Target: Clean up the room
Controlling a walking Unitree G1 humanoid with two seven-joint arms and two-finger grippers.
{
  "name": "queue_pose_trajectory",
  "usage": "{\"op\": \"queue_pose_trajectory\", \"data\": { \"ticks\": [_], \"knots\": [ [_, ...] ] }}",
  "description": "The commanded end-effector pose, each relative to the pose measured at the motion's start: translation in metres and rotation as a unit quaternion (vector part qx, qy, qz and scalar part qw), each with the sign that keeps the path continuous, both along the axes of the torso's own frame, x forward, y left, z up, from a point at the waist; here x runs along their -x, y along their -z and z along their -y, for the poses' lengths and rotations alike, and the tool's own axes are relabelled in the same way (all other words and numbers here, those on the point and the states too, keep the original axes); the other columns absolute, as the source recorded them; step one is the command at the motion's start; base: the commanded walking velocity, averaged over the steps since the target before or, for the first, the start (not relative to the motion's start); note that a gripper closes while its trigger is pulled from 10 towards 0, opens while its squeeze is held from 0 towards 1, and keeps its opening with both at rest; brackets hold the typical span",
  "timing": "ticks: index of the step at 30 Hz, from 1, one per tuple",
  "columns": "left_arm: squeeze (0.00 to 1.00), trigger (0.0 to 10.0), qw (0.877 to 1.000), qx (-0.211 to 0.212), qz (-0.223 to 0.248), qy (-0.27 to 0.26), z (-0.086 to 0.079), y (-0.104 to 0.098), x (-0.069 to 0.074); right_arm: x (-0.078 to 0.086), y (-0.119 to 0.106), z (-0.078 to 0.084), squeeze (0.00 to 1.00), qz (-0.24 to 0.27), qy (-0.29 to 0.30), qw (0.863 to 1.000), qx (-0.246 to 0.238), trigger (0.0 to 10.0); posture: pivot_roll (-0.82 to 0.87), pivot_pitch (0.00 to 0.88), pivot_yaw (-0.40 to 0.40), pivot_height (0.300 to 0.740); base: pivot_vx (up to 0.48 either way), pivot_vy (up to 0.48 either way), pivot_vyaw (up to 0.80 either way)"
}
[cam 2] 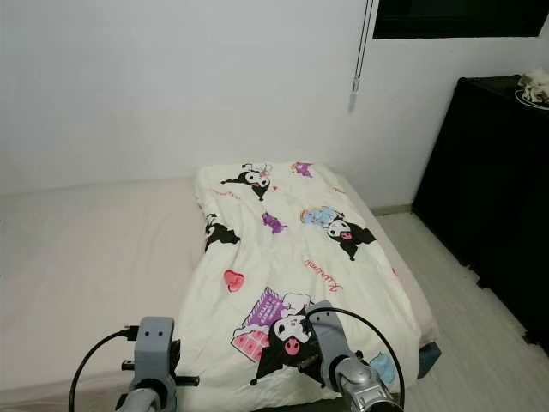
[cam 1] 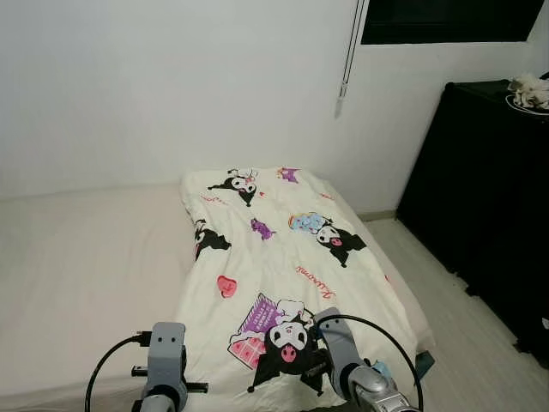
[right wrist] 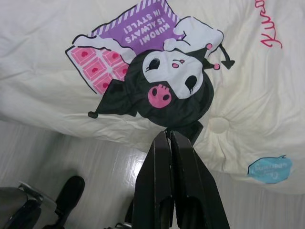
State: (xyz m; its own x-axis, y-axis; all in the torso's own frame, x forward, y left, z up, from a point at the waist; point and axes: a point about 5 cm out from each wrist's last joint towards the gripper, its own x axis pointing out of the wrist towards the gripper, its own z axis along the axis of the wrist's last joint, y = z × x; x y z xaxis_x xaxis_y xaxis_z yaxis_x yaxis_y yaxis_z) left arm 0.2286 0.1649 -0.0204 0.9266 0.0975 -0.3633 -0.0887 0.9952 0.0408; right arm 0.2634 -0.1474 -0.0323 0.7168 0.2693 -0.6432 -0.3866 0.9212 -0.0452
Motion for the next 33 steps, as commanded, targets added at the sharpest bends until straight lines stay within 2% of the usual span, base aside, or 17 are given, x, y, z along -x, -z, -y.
{"op": "queue_pose_trajectory", "data": {
  "ticks": [1, 7, 13, 15, 17, 23, 28, 32, 33],
  "knots": [
    [0.0, 10.0, 1.0, -0.001, -0.017, -0.009, -0.003, 0.006, 0.006, 0.001, 0.001, 0.0, 0.0, 0.005, 0.011, 1.0, -0.006, 10.0, -0.08, 0.0, -0.042, 0.74, 0.0, 0.0, 0.0],
    [0.0, 10.0, 1.0, 0.01, 0.01, 0.005, 0.004, -0.004, -0.002, 0.0, -0.002, 0.002, 0.0, 0.022, 0.034, 0.999, -0.03, 10.0, -0.08, 0.0, -0.041, 0.74, 0.0, 0.0, 0.0],
    [0.0, 10.0, 0.999, 0.018, 0.027, 0.019, 0.01, -0.011, -0.011, -0.002, -0.004, -0.003, 0.0, 0.025, 0.022, 0.998, -0.045, 10.0, -0.08, 0.0, -0.036, 0.74, 0.0, 0.0, 0.0],
    [0.0, 10.0, 0.999, 0.025, 0.033, 0.026, 0.016, -0.015, -0.017, -0.003, -0.005, -0.005, 0.0, 0.024, 0.026, 0.997, -0.063, 10.0, -0.08, 0.0, -0.042, 0.74, 0.0, 0.0, 0.0],
    [0.0, 10.0, 0.998, 0.029, 0.038, 0.033, 0.021, -0.018, -0.022, -0.004, -0.007, -0.005, 0.0, 0.033, 0.023, 0.998, -0.056, 10.0, -0.08, 0.0, -0.043, 0.74, 0.0, 0.0, 0.0],
    [0.0, 10.0, 0.991, 0.034, 0.087, 0.097, 0.052, -0.043, -0.043, -0.007, -0.009, -0.005, 0.0, 0.041, 0.006, 0.998, -0.039, 10.0, -0.08, 0.0, -0.047, 0.74, 0.0, 0.0, 0.0],
    [0.0, 10.0, 0.984, 0.049, 0.122, 0.122, 0.058, -0.058, -0.044, -0.007, -0.012, -0.007, 0.0, 0.055, -0.018, 0.998, -0.036, 10.0, -0.08, 0.0, -0.047, 0.74, 0.0, 0.0, 0.0],
    [0.0, 10.0, 0.981, 0.057, 0.131, 0.127, 0.059, -0.061, -0.043, -0.007, -0.012, -0.008, 0.0, 0.059, -0.027, 0.997, -0.035, 10.0, -0.07, 0.0, -0.053, 0.74, 0.0, 0.0, 0.0],
    [0.0, 10.0, 0.983, 0.045, 0.125, 0.125, 0.054, -0.058, -0.041, -0.007, -0.014, -0.006, 0.0, 0.067, -0.029, 0.997, -0.032, 10.0, -0.07, 0.0, -0.054, 0.74, 0.0, 0.0, 0.0]
  ]
}}
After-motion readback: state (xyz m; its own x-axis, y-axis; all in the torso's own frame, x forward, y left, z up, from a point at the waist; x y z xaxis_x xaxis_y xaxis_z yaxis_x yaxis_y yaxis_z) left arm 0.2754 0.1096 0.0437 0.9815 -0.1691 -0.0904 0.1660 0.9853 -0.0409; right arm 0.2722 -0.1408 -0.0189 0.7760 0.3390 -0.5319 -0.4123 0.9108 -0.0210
